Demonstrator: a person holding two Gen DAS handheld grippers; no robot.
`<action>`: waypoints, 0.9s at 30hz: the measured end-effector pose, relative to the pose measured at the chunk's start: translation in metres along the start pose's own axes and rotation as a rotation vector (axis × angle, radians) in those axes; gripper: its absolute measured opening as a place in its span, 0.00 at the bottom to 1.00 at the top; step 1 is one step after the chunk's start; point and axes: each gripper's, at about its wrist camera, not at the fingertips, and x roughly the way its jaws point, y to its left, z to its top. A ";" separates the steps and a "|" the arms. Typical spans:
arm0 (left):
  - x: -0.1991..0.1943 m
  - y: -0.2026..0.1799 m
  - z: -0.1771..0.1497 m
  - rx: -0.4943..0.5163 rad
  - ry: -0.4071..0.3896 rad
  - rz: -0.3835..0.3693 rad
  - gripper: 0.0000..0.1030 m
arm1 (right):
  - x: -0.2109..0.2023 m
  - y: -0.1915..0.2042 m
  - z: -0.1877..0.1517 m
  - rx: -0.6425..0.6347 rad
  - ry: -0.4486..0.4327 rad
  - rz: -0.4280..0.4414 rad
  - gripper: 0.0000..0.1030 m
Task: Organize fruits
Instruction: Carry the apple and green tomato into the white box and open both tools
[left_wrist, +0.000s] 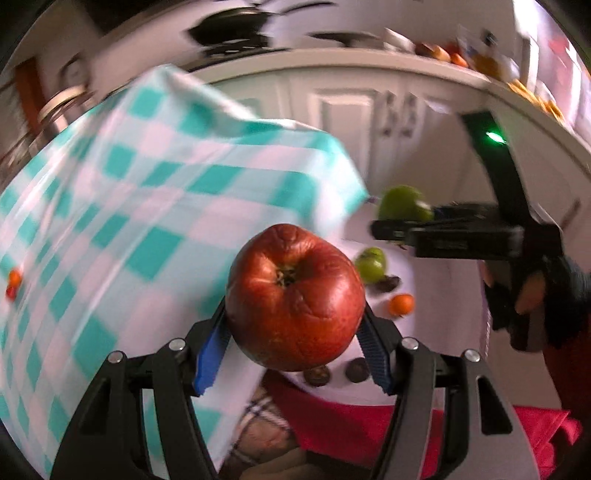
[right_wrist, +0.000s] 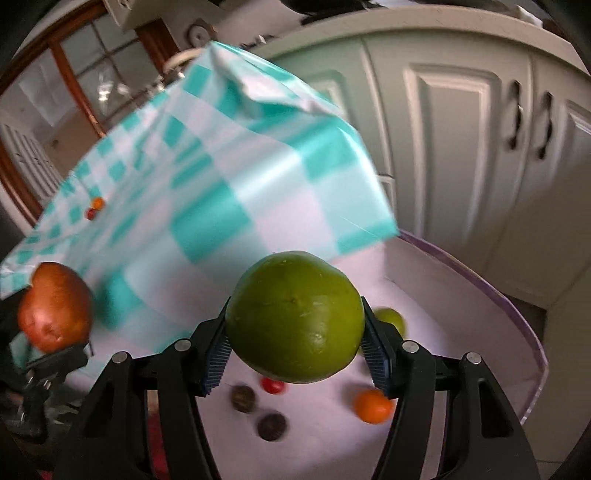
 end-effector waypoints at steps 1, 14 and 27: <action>0.006 -0.008 0.002 0.028 0.012 -0.019 0.62 | 0.003 -0.004 -0.003 -0.003 0.013 -0.014 0.60; 0.148 -0.076 -0.014 0.221 0.366 -0.274 0.62 | 0.048 -0.041 -0.045 -0.129 0.261 -0.265 0.59; 0.197 -0.122 -0.059 0.457 0.526 -0.310 0.62 | 0.085 -0.064 -0.088 -0.308 0.537 -0.477 0.59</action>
